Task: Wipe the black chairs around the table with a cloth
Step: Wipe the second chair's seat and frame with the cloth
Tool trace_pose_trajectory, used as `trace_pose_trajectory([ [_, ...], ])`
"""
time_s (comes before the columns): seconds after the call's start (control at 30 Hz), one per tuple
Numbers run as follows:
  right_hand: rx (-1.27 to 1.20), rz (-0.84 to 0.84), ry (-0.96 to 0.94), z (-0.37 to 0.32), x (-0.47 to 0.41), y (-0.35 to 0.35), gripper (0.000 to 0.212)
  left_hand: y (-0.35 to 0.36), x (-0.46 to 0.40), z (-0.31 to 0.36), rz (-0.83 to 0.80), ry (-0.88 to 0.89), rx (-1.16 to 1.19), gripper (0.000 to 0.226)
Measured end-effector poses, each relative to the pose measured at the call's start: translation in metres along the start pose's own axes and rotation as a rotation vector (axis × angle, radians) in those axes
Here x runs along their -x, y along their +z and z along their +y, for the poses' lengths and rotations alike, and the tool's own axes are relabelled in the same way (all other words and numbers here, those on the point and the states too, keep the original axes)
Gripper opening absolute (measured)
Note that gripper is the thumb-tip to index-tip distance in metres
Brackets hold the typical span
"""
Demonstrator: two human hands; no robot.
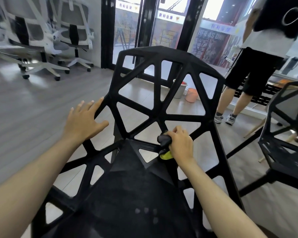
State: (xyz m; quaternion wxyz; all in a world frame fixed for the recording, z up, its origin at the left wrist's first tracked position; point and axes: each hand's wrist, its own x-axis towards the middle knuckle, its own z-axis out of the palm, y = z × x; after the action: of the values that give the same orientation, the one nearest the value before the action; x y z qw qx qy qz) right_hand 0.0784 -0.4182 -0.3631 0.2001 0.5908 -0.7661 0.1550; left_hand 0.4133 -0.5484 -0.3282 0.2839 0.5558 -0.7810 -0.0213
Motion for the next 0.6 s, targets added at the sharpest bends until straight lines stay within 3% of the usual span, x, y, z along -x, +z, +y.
trace_pose_trajectory([
  [0.13, 0.173, -0.200, -0.083, 0.013, 0.008, -0.022, 0.030, -0.003, 0.002, 0.001, -0.029, -0.003, 0.005, 0.091],
  [0.37, 0.203, 0.156, 0.137, 0.079, -0.026, -0.119, 0.024, -0.005, 0.002, 0.004, -0.037, -0.006, 0.019, 0.090],
  [0.47, 0.258, 0.180, 0.152, 0.078, -0.027, -0.116, 0.023, -0.005, 0.002, 0.003, -0.046, -0.015, 0.026, 0.089],
  [0.6, 0.311, 0.059, 0.059, 0.054, -0.009, -0.083, 0.018, -0.005, 0.002, 0.004, -0.046, -0.019, 0.031, 0.090],
])
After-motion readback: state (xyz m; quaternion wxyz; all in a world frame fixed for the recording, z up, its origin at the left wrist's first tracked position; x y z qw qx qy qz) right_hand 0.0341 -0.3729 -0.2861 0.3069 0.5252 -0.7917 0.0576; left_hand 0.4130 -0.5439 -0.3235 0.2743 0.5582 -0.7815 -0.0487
